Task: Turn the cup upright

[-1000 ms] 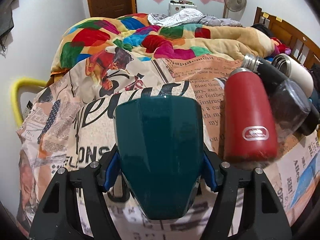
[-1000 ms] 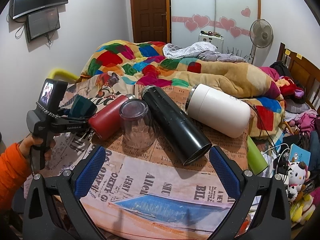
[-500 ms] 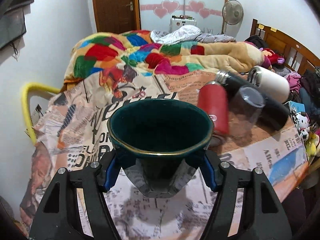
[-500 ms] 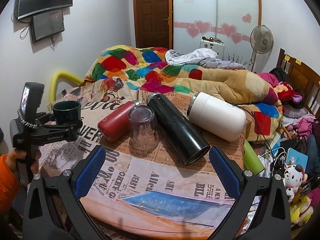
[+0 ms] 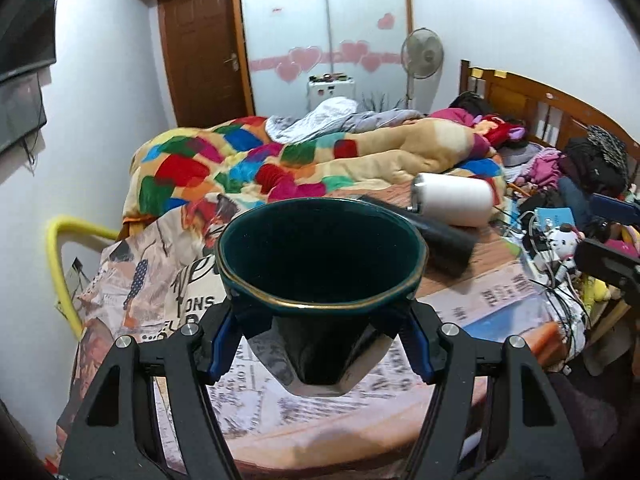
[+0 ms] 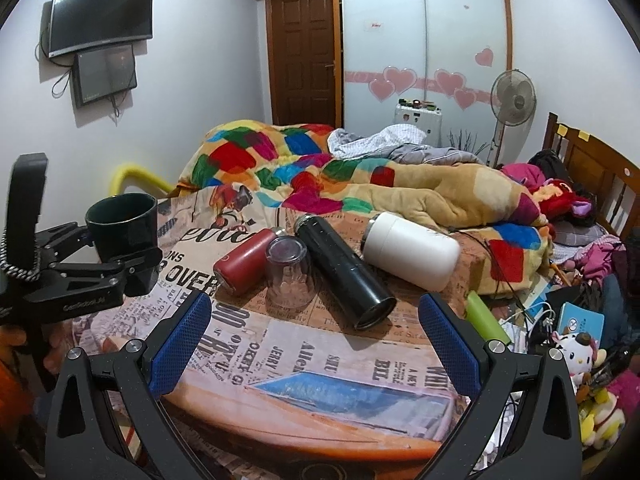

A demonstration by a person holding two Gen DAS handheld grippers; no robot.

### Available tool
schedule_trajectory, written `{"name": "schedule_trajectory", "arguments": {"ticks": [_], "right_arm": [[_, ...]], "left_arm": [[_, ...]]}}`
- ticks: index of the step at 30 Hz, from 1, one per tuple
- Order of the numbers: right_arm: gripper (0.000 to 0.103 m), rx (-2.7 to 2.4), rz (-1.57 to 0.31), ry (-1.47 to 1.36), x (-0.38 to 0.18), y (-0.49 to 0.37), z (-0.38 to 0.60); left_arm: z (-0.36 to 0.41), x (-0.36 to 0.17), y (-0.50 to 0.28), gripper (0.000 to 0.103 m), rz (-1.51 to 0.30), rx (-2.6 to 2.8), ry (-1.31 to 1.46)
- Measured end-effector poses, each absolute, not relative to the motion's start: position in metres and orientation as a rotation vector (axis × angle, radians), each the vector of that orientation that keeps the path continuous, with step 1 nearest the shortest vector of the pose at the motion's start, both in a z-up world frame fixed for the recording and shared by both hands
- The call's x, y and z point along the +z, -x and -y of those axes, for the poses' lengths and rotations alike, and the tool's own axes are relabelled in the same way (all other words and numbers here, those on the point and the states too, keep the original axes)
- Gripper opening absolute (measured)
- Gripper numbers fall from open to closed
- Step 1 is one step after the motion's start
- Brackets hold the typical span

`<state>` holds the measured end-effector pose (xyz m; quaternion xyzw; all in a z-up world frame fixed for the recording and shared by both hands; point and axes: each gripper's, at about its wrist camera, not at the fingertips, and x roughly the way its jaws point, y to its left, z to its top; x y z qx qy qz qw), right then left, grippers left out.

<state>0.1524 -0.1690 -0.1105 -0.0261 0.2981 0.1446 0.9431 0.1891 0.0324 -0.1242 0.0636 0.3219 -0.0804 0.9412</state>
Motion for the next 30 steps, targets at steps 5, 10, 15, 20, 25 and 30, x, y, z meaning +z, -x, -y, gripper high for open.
{"name": "schedule_trajectory", "arguments": {"ticks": [5,10,15,20,25,30], "right_arm": [[0.103,0.279,-0.599,0.037,-0.108,-0.143,0.183],[0.103,0.268,-0.602,0.026,-0.112,-0.138,0.195],[0.103,0.265,-0.615,0.026,-0.119,-0.137,0.205],[0.103,0.266,-0.641,0.029,-0.13,-0.142,0.21],[0.103,0.26,-0.675,0.031,-0.142,-0.148,0.214],[0.103,0.252,-0.713,0.03,-0.154,-0.159,0.216]], "left_arm": [[-0.005,-0.126,-0.173,0.068,-0.676,-0.208,-0.135],[0.022,-0.149,-0.168,0.068,-0.739,-0.252,-0.135],[0.043,-0.182,-0.172,0.068,-0.828,-0.282,-0.122],[0.057,-0.213,-0.184,0.068,-0.915,-0.303,-0.091],[0.063,-0.234,-0.2,0.068,-0.969,-0.312,-0.062],[0.068,-0.247,-0.217,0.068,-1.0,-0.313,-0.048]]}}
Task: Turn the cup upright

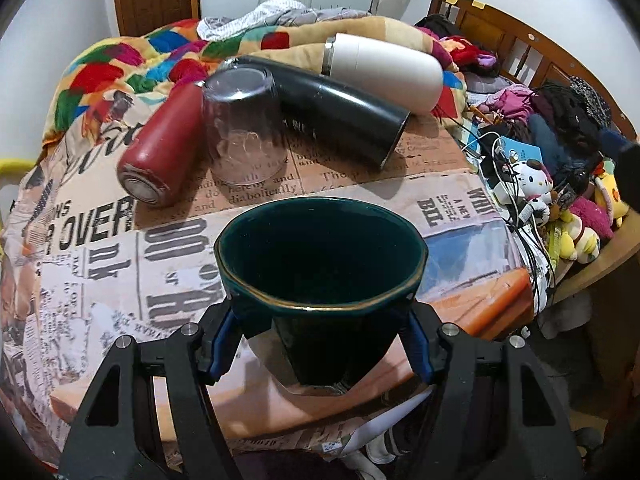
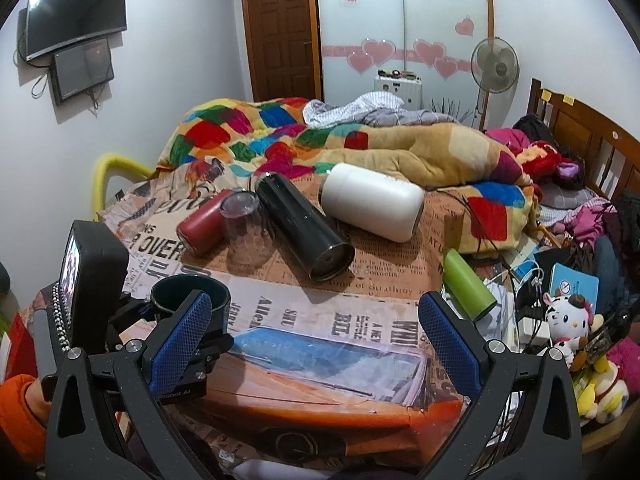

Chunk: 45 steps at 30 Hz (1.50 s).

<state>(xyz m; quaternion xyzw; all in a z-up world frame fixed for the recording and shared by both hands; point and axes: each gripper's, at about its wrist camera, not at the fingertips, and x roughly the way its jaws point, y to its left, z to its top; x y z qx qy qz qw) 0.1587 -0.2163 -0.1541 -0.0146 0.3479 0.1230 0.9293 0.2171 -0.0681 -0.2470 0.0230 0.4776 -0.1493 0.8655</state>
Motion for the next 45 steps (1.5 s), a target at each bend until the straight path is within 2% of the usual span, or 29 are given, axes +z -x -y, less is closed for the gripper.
{"name": "schedule_trajectory", "arguments": {"ticks": [19,28,34,39,45], "right_arm": [[0.103,0.241,-0.818,0.023,-0.187,-0.193,0.209],[0.103,0.253,-0.834,0.003,-0.183,-0.192,0.203],[0.103,0.273,-0.837,-0.013,-0.177,-0.191,0.194],[0.103,0.315,-0.883,-0.04,-0.187,-0.197,0.178],[0.094,0.362,-0.994,-0.054,-0.218,-0.213,0.151]], "left_arm": [[0.081,-0.27,-0.251,0.068,-1.03,-0.322,-0.07],[0.074,-0.253,-0.237,0.069,-0.996,-0.328,-0.068],[0.049,-0.226,-0.213,0.07,-0.919,-0.274,-0.053],[0.012,-0.212,-0.192,0.077,-0.86,-0.17,-0.045],[-0.032,-0.216,-0.175,0.077,-0.853,-0.044,-0.022]]}}
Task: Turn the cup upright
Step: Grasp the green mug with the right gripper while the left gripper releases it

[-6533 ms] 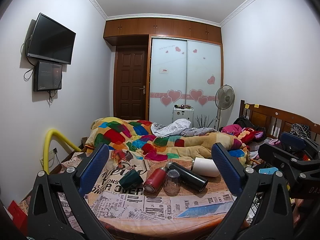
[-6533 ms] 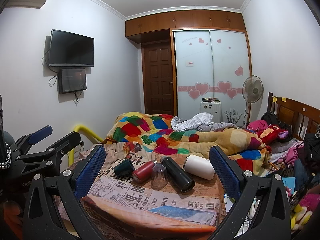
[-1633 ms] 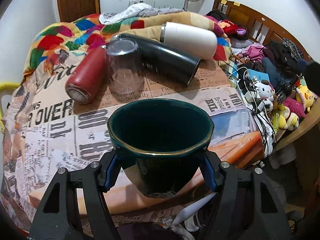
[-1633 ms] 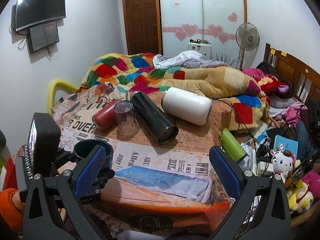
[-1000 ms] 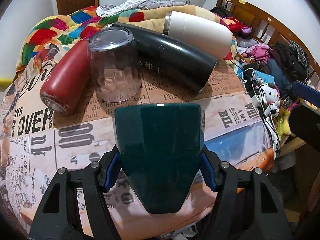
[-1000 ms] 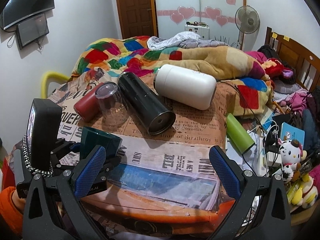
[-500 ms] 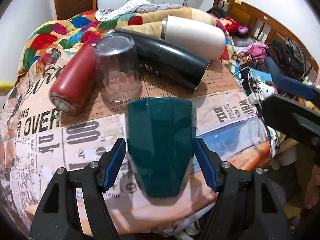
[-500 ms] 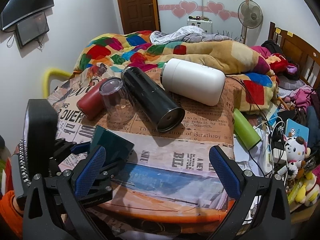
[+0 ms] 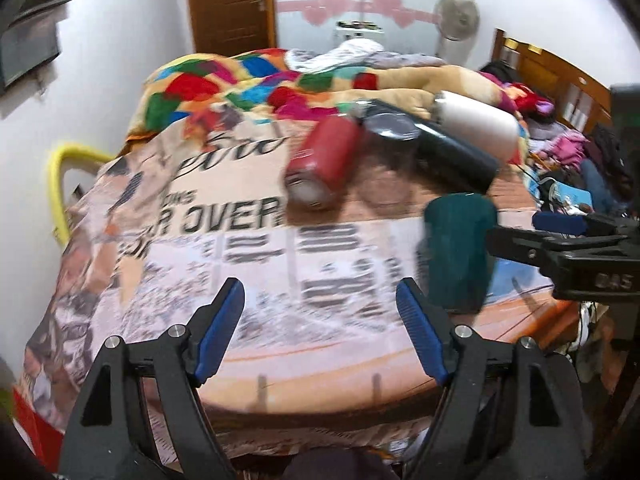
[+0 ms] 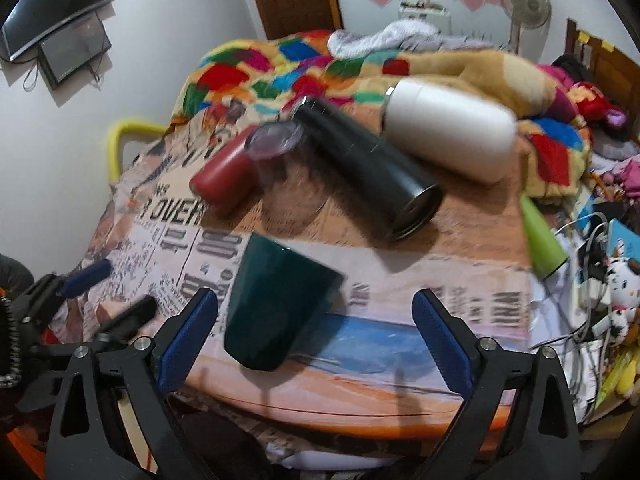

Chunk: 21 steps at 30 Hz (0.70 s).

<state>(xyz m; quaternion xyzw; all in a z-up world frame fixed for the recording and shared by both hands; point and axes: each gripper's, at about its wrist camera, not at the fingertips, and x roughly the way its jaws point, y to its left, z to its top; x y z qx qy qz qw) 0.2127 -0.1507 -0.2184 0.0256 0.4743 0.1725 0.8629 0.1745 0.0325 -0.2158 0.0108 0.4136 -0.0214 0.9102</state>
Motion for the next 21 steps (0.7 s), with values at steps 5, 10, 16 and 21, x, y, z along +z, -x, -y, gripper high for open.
{"name": "schedule_trajectory", "arguments": {"ticks": [5,10,16,21], "right_arm": [[0.086,0.381,-1.085,-0.104,-0.242,-0.224,0.139],[0.085,0.397,-1.133,-0.143,-0.253,-0.232,0.131],[0.08,0.395,-1.154,-0.149,-0.258,-0.246,0.124],[0.072,0.413,-1.176,-0.154,-0.261,-0.255,0.12]], "left_arm": [[-0.055,-0.222,-0.165,0.077,-0.857,-0.005,0.029],[-0.063,-0.226,-0.163,0.077,-0.858,0.012,0.064],[-0.064,-0.228,-0.164,0.077,-0.854,0.015,0.056],[-0.058,-0.224,-0.164,0.077,-0.842,0.011,0.039]]}}
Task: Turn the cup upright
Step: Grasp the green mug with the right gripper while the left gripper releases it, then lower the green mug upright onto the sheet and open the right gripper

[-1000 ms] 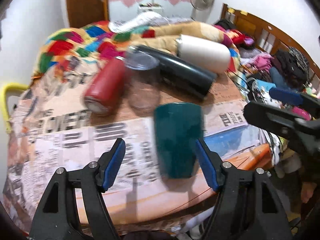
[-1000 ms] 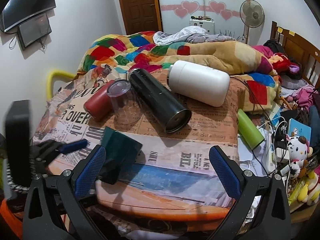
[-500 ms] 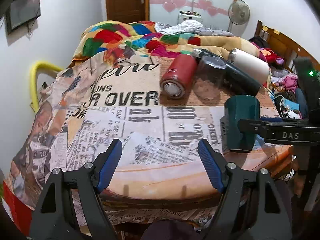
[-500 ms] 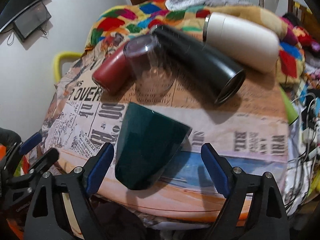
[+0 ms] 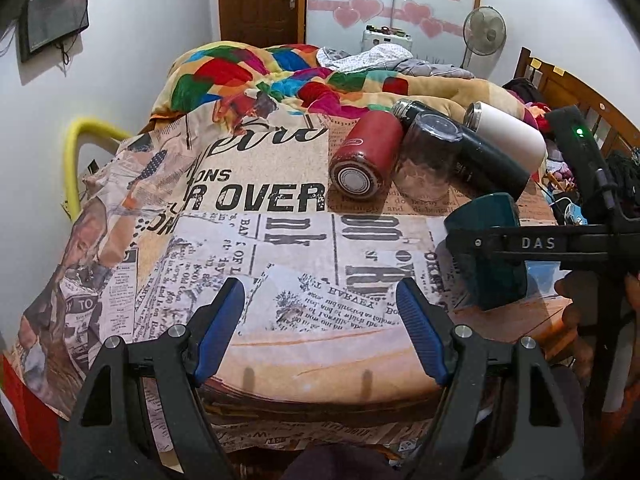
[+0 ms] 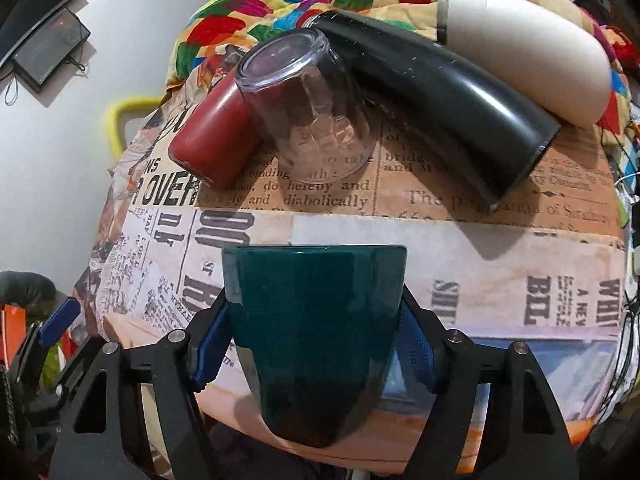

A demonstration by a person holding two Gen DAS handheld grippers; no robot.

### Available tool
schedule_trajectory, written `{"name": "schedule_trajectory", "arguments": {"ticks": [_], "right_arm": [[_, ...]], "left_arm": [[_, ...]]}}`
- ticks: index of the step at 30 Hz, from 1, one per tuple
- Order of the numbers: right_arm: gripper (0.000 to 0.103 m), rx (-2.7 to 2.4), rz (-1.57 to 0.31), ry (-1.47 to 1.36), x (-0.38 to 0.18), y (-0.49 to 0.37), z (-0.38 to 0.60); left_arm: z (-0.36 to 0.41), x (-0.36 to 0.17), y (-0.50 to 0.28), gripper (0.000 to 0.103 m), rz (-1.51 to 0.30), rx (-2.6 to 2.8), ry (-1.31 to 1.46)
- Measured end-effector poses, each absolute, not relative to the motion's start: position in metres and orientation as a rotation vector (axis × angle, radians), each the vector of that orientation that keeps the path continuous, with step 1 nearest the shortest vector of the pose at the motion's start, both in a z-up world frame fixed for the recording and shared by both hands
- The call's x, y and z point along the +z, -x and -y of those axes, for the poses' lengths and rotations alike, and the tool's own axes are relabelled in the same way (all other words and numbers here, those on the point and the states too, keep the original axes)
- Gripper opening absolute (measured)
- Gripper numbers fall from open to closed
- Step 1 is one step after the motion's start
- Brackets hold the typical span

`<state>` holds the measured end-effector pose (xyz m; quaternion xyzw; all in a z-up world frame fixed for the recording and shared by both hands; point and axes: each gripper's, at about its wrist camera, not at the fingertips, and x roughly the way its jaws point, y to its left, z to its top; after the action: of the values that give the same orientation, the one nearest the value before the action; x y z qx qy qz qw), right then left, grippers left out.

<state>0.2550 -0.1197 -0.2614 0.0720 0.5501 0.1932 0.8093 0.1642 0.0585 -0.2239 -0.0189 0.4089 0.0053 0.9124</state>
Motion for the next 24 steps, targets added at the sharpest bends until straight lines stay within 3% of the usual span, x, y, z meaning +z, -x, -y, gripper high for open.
{"name": "schedule_trajectory", "arguments": {"ticks": [24], "right_arm": [[0.071,0.407,-0.963,0.011,-0.209,-0.242,0.119]], "left_arm": [[-0.044,-0.205,-0.168,0.077,-0.796,0.004,0.013]]}}
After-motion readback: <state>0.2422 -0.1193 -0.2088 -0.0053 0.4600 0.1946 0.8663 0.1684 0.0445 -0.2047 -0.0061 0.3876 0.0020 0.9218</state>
